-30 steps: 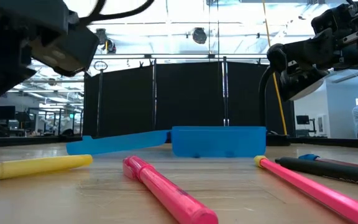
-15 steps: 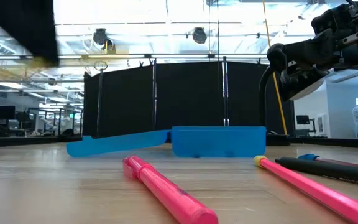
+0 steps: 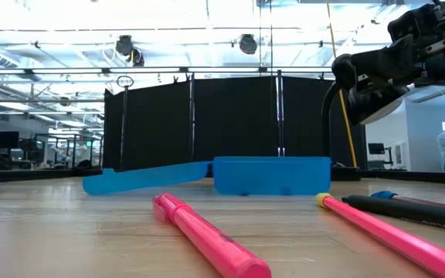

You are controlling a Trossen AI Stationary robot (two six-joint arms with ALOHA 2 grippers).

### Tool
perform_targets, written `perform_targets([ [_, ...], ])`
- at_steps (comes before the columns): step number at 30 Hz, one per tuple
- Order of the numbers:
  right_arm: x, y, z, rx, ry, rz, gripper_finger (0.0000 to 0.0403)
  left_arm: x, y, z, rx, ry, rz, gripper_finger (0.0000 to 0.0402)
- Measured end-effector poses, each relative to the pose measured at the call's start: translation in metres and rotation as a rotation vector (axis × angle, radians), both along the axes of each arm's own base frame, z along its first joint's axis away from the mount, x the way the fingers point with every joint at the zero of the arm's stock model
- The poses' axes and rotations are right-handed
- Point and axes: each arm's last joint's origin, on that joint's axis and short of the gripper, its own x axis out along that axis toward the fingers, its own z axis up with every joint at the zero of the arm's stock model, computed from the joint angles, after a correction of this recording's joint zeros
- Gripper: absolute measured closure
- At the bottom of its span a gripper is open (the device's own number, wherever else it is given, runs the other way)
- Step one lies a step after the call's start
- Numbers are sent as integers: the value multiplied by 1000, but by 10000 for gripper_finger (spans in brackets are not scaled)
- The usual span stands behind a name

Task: Pick & place school supplies into a supply box
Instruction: Put the yellow pen into the blue supply box

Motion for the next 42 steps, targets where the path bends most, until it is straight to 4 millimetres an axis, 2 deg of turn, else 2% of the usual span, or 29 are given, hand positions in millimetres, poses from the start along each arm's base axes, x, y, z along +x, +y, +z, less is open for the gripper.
perform_targets([
  [3, 0, 0, 2, 20, -13, 2, 403, 7, 28, -3, -10, -128, -169, 381],
  [6, 0, 0, 2, 36, -13, 3, 403, 1, 56, -10, -15, -301, -287, 381],
  [8, 0, 0, 2, 40, -11, 4, 403, -9, 75, -18, -41, -399, -291, 381],
  [12, 0, 0, 2, 41, -8, 4, 403, -24, 110, -36, -220, -491, -112, 381],
  [17, 0, 0, 2, 43, -10, -1, 403, -19, 133, -53, -454, -456, 144, 381],
  [22, 0, -2, 2, 56, -7, -67, 403, 6, 140, -66, -617, -417, 334, 381],
  [28, 1, -4, 0, 57, -1, -151, 403, 54, 137, -78, -720, -247, 526, 381],
  [33, 1, -5, 2, 48, -15, -160, 403, 102, 129, -78, -742, -190, 560, 382],
  [38, 0, -4, 4, 45, -35, -156, 403, 143, 122, -90, -823, -145, 582, 382],
  [42, 0, -4, 4, 45, -35, -155, 403, 164, 120, -108, -852, -99, 625, 382],
])
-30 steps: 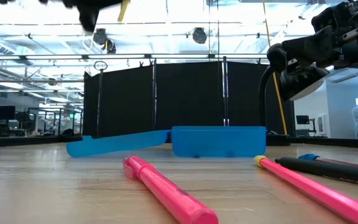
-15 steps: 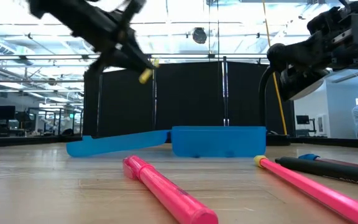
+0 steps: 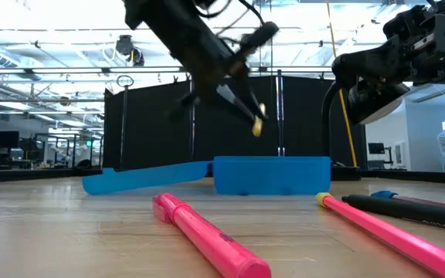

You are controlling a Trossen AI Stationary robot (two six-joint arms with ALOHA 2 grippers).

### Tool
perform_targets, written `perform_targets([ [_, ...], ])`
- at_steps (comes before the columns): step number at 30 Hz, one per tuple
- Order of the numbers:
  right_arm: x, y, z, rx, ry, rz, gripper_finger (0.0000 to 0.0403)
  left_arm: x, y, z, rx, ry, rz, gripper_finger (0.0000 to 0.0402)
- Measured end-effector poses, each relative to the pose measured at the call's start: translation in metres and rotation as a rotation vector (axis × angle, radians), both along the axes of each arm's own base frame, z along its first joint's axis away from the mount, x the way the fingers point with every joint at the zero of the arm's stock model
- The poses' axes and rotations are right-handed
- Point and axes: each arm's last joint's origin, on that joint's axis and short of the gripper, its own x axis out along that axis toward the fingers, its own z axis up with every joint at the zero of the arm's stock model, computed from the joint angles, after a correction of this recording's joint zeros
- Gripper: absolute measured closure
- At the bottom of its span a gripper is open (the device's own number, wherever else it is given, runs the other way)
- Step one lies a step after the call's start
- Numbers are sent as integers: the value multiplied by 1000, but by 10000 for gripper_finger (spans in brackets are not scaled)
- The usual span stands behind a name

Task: Pick & place school supplies into a supply box
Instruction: Put the yellow pen into the blue supply box

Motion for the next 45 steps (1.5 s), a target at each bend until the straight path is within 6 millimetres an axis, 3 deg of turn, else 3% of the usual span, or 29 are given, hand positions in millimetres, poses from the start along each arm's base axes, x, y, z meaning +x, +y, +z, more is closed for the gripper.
perform_targets([
  [3, 0, 0, 0, 0, 0, 1, 403, 8, 3, -11, -51, 24, 6, 382],
  [9, 0, 0, 0, 0, -1, 2, 403, 5, 12, -32, -124, 146, 69, 382],
  [22, 0, 0, 0, 9, 5, 6, 403, 3, 33, -33, -158, 198, 83, 370],
  [45, 0, 0, 0, 55, 6, 11, 403, 5, 28, -32, -159, 176, 22, 337],
])
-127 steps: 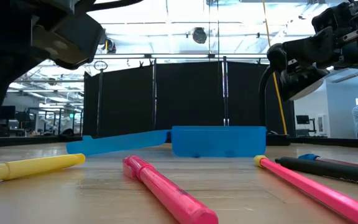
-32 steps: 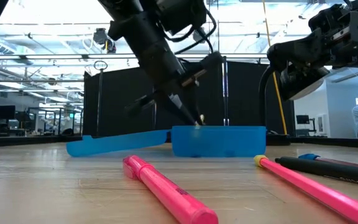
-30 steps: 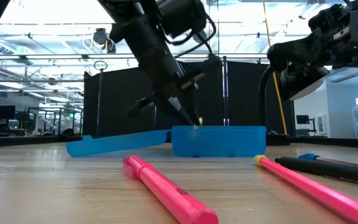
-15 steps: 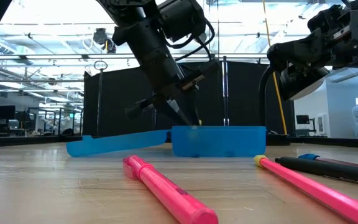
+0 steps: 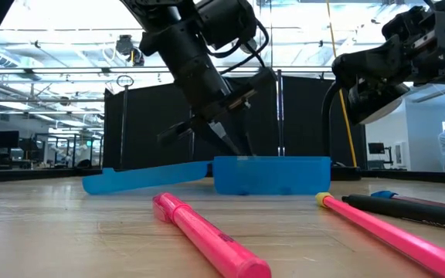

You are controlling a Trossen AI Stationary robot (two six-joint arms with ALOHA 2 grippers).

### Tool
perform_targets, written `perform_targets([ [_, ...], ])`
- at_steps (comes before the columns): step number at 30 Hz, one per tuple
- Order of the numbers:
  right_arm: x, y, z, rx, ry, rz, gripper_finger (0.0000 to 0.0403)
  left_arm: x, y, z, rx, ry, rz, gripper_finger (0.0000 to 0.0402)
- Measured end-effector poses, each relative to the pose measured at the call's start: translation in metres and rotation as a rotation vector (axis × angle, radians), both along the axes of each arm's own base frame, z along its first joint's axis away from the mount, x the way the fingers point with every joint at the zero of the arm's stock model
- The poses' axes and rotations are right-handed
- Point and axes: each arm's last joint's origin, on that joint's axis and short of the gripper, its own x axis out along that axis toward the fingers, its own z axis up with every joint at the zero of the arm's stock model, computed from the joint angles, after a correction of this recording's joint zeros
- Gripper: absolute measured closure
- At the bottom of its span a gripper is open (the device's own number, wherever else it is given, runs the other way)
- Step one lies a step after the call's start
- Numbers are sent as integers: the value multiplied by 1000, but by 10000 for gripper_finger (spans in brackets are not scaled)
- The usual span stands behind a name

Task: Pick & place school supplies into a supply box
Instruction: Put the yellow pen into the blue supply box, then put the transparent pen into the blue supply box

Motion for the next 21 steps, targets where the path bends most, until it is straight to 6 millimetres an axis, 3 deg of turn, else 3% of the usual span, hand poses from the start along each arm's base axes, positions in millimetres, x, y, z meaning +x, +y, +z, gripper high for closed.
perform_targets([
  [8, 0, 0, 0, 4, -3, 7, 403, 0, -1, 1, 4, -1, -6, 267],
  [11, 0, 1, 0, -2, -2, 46, 403, -2, -1, 12, 66, -20, -82, 255],
  [16, 0, 2, 1, -5, -5, 56, 403, -14, 0, 61, 287, -91, -372, 268],
  [21, 0, 2, 1, -4, -5, 61, 403, -46, -21, 128, 575, -241, -825, 328],
])
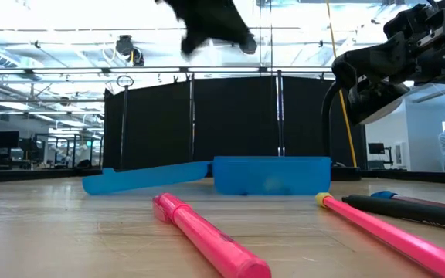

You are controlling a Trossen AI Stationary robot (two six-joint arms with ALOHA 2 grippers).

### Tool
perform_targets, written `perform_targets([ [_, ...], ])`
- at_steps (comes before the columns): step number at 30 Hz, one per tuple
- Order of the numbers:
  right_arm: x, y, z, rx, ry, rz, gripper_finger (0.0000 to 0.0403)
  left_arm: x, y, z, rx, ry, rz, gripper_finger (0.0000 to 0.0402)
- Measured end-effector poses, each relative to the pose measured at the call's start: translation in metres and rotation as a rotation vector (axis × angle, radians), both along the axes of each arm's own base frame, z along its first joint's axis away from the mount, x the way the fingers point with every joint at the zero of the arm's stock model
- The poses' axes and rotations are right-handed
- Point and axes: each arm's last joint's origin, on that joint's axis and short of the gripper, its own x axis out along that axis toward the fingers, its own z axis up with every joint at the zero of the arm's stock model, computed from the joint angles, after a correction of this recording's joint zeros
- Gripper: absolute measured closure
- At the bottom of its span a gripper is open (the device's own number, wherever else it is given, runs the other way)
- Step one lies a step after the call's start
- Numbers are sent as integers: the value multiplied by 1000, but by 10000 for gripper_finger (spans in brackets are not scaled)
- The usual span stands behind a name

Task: Pick & place school supplies into a supply box
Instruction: Put the transparent pen into the blue supply box

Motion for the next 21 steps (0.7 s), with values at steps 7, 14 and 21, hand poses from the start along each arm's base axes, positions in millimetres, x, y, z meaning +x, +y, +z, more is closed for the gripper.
perform_targets([
  [7, 0, 1, 0, -1, 2, 18, 403, -67, -25, 72, 397, -178, -320, 396],
  [14, 0, 1, 2, -9, -21, 17, 403, -138, -5, 100, 501, -311, -272, 399],
  [21, 0, 1, 2, -18, -22, 15, 403, -198, 4, 87, 512, -401, -163, 400],
])
